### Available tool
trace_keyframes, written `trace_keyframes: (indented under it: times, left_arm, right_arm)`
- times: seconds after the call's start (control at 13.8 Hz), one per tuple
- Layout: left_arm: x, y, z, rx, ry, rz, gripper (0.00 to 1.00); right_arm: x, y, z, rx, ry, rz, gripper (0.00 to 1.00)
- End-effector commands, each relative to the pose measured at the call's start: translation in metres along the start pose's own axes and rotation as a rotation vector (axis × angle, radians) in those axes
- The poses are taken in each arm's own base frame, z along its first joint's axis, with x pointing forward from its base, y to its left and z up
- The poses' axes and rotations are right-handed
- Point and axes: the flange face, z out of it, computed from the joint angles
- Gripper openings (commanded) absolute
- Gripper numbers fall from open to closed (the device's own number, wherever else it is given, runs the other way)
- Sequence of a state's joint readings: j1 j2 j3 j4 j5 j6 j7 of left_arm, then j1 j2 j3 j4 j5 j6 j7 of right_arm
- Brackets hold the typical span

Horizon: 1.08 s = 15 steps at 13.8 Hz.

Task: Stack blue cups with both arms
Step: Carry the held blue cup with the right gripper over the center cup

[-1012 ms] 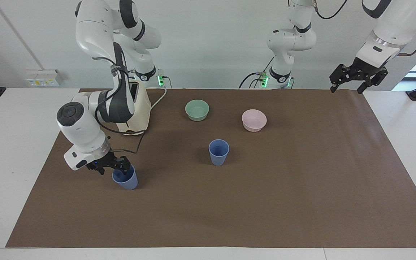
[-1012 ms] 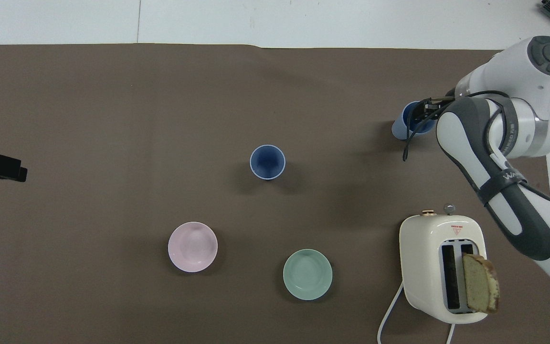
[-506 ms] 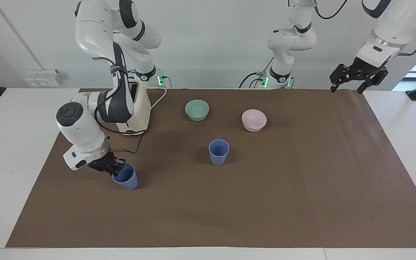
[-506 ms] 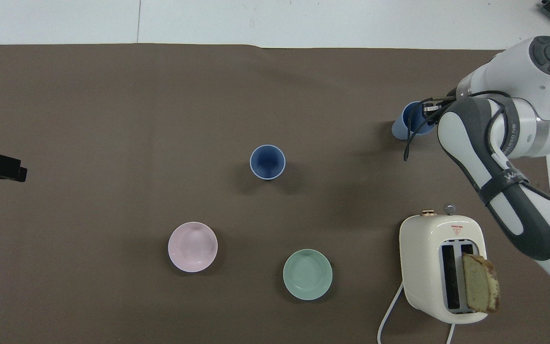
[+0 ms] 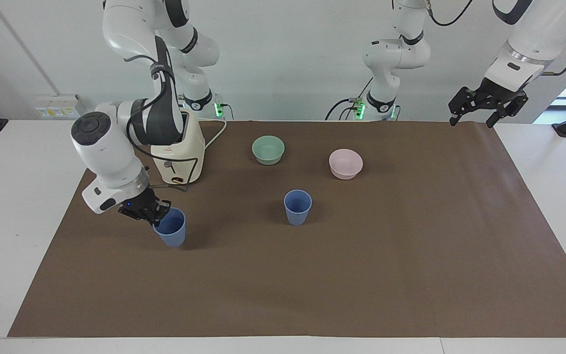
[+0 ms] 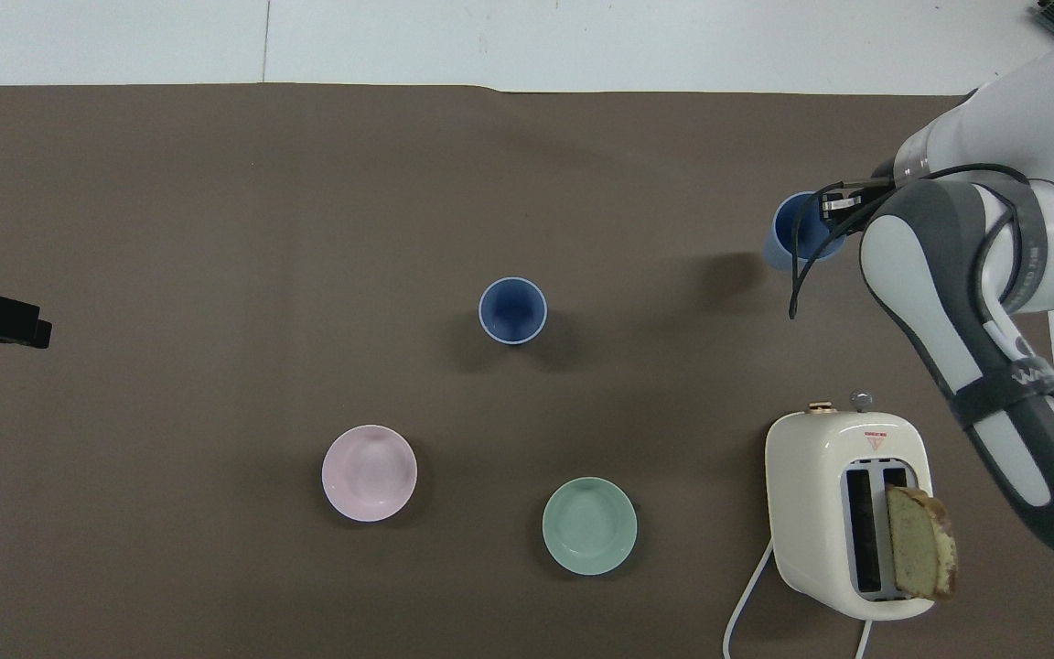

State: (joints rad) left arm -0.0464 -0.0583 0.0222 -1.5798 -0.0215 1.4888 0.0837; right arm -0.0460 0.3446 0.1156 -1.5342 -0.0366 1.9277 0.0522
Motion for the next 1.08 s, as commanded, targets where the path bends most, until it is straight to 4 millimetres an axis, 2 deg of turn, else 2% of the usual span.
trace_keyframes:
  times: [0.0, 0.29, 0.43, 0.58, 0.87, 1.01]
  left_arm:
    - [-0.004, -0.001, -0.007, 0.014, -0.004, 0.001, 1.00]
    - [-0.004, -0.001, -0.007, 0.014, -0.004, 0.001, 1.00]
    - [-0.004, -0.002, -0.007, 0.014, -0.002, 0.000, 1.00]
    - [-0.004, -0.002, -0.007, 0.014, -0.002, 0.000, 1.00]
    - [-0.004, -0.001, -0.007, 0.014, -0.002, 0.001, 1.00]
    - [-0.004, -0.002, -0.006, 0.014, -0.004, 0.000, 1.00]
  right_arm:
    - [-0.018, -0.052, -0.036, 0.018, 0.029, -0.022, 0.00]
    - [-0.032, -0.154, -0.067, 0.049, 0.087, 0.023, 0.00]
    - [-0.048, -0.211, -0.074, 0.072, 0.090, 0.042, 0.00]
    - [-0.063, -0.252, -0.083, 0.145, 0.072, 0.068, 0.00]
    - [-0.073, -0.287, -0.089, 0.185, 0.076, 0.061, 0.00]
    - [-0.074, -0.295, -0.085, 0.195, 0.071, 0.072, 0.00]
